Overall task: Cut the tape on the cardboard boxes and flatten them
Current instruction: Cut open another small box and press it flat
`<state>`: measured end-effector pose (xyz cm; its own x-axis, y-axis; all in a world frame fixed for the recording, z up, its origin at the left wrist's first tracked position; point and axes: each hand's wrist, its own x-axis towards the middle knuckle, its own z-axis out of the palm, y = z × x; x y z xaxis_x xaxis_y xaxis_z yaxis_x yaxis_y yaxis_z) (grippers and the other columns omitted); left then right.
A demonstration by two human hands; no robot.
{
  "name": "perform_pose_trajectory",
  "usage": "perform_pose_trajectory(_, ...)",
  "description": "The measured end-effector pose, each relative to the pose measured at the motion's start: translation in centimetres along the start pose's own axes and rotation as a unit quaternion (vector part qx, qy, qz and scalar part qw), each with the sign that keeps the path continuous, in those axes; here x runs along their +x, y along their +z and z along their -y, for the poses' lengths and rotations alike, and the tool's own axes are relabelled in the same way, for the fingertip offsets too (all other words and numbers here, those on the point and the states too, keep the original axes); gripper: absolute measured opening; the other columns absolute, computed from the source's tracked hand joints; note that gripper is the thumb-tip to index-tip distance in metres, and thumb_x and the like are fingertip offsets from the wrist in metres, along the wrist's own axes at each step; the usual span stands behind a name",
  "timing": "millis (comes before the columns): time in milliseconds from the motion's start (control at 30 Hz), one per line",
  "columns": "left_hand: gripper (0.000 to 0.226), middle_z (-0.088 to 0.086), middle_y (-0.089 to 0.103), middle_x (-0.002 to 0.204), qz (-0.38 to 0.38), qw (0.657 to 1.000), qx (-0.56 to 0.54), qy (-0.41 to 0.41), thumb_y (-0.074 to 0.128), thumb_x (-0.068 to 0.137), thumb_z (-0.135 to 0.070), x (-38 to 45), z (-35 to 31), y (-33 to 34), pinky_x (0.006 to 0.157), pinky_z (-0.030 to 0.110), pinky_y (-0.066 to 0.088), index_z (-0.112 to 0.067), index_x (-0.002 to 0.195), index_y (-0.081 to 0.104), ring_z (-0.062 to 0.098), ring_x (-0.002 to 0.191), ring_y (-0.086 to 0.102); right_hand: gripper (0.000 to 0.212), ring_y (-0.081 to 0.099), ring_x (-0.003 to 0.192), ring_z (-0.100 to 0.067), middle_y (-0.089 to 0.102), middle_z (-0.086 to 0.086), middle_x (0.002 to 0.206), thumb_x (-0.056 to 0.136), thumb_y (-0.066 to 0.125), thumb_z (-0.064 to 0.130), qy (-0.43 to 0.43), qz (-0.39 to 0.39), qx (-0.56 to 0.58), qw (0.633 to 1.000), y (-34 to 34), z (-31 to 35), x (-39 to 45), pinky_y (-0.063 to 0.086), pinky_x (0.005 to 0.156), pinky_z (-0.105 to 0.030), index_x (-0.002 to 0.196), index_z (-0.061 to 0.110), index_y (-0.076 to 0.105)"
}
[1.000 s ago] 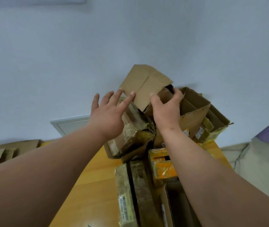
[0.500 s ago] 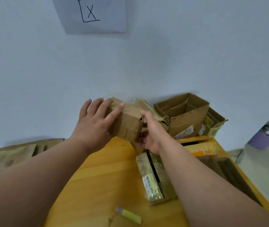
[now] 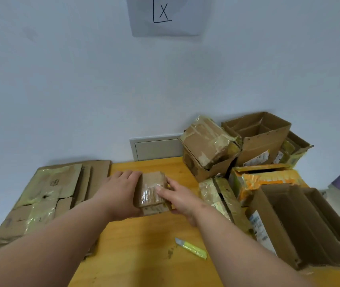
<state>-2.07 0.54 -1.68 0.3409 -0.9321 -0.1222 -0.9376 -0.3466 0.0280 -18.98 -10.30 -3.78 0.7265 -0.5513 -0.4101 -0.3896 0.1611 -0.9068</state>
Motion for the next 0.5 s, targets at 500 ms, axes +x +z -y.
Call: perform_pose_trajectory(500, 0.102, -0.012, 0.043, 0.134, 0.075, 0.994, -0.064, -0.042, 0.058, 0.061, -0.083, 2.7, -3.1, 5.5, 0.099, 0.035, 0.044, -0.031, 0.145, 0.032, 0.013, 0.119, 0.046, 0.054, 0.045, 0.134, -0.021, 0.045, 0.0, 0.149, 0.099, 0.044, 0.053, 0.092, 0.022, -0.127, 0.987, -2.3, -6.4, 4.8, 0.039, 0.107, -0.035, 0.147, 0.028, 0.041)
